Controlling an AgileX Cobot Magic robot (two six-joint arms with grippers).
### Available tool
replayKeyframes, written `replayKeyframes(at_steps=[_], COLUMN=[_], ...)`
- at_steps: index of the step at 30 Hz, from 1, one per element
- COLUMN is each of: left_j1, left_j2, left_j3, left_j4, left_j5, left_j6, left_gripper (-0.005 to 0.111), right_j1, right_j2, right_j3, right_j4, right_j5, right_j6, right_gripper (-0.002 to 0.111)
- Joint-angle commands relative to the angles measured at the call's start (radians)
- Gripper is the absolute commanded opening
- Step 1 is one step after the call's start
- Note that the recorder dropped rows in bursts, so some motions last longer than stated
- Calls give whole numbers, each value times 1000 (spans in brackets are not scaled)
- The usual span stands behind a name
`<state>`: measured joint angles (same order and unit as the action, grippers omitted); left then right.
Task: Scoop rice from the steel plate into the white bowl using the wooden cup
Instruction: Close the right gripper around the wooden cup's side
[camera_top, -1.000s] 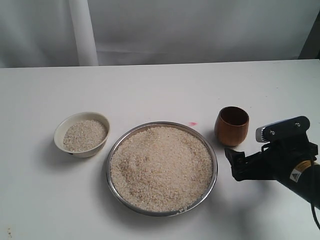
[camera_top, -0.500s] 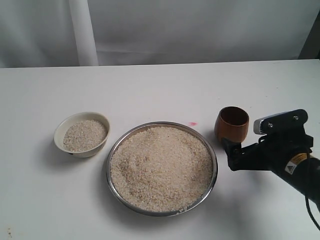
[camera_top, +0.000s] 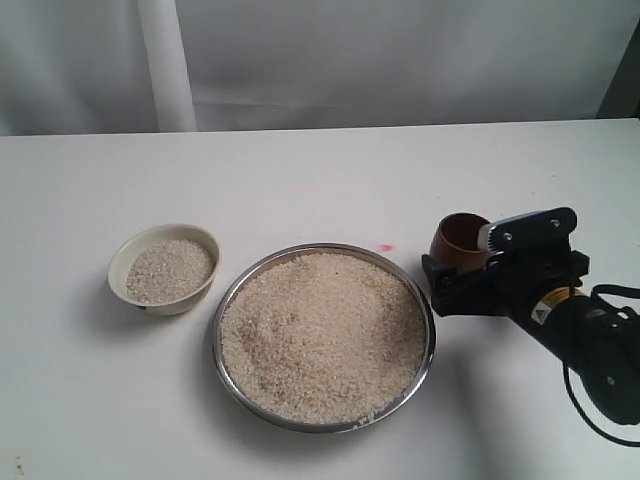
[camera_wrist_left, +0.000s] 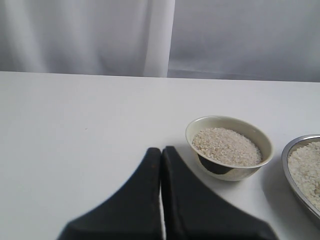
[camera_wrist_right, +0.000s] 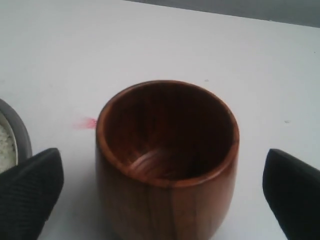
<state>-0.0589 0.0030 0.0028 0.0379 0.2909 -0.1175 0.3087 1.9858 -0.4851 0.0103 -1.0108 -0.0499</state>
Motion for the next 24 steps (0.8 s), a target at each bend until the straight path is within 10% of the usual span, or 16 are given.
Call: replayKeyframes(at_steps=[1, 24], left_j1=[-4, -4], left_j2=[-3, -3], left_j3=[-3, -3], left_j4=[-5, -5], left_j5=[-5, -5], left_j6=[-6, -6], left_gripper=[0, 0], right_j1=[-9, -9], right_j2=[39, 138], right_j3=[-42, -111], right_j4=[5, 56], right_j5=[-23, -58], right_j6=[5, 5], right_gripper=[103, 103])
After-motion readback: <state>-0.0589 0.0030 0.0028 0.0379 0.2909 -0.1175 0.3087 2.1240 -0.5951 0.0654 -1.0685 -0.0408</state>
